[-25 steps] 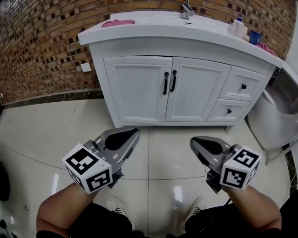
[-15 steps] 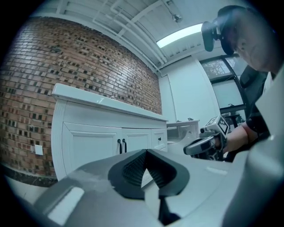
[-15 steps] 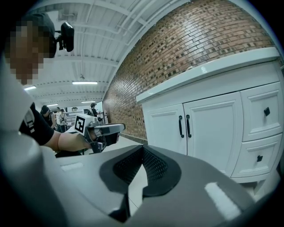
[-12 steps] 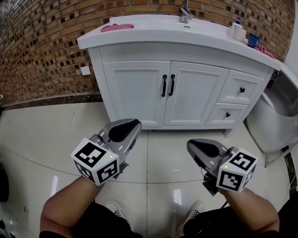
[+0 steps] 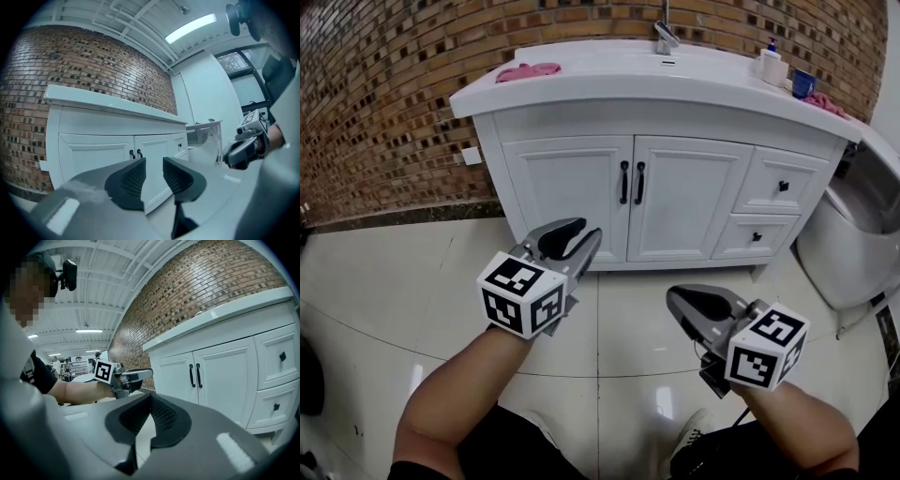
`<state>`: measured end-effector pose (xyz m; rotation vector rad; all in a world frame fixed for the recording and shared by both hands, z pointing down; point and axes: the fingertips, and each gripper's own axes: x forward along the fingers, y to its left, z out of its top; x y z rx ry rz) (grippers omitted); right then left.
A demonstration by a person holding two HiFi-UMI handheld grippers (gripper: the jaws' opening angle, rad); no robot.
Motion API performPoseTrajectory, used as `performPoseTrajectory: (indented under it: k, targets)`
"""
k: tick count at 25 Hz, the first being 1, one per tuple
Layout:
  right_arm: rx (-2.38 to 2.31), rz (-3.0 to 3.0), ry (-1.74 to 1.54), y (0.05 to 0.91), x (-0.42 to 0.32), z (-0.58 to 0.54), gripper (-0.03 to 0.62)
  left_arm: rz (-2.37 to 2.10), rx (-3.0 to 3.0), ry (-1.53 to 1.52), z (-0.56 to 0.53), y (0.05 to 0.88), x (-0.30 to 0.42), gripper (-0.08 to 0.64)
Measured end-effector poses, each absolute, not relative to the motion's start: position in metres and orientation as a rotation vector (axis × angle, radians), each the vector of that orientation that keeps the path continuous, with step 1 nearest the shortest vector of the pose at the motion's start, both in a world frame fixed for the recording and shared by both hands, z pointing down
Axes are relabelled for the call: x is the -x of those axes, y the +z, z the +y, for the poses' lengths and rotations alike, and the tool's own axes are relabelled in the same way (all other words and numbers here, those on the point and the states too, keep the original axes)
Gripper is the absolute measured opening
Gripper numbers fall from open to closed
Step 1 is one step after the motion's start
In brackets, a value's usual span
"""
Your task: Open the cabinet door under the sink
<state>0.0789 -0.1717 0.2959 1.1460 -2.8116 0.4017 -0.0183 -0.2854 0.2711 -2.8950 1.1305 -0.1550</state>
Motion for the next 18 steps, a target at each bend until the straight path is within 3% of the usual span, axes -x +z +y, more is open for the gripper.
performPoseTrajectory:
  k: [18]
  targets:
    - [-1.183,-2.824,0.511,0.304,-0.105,-0.179,0.006,1.311,2.817,-0.376,-0.408,0.317,-0.035,0.135]
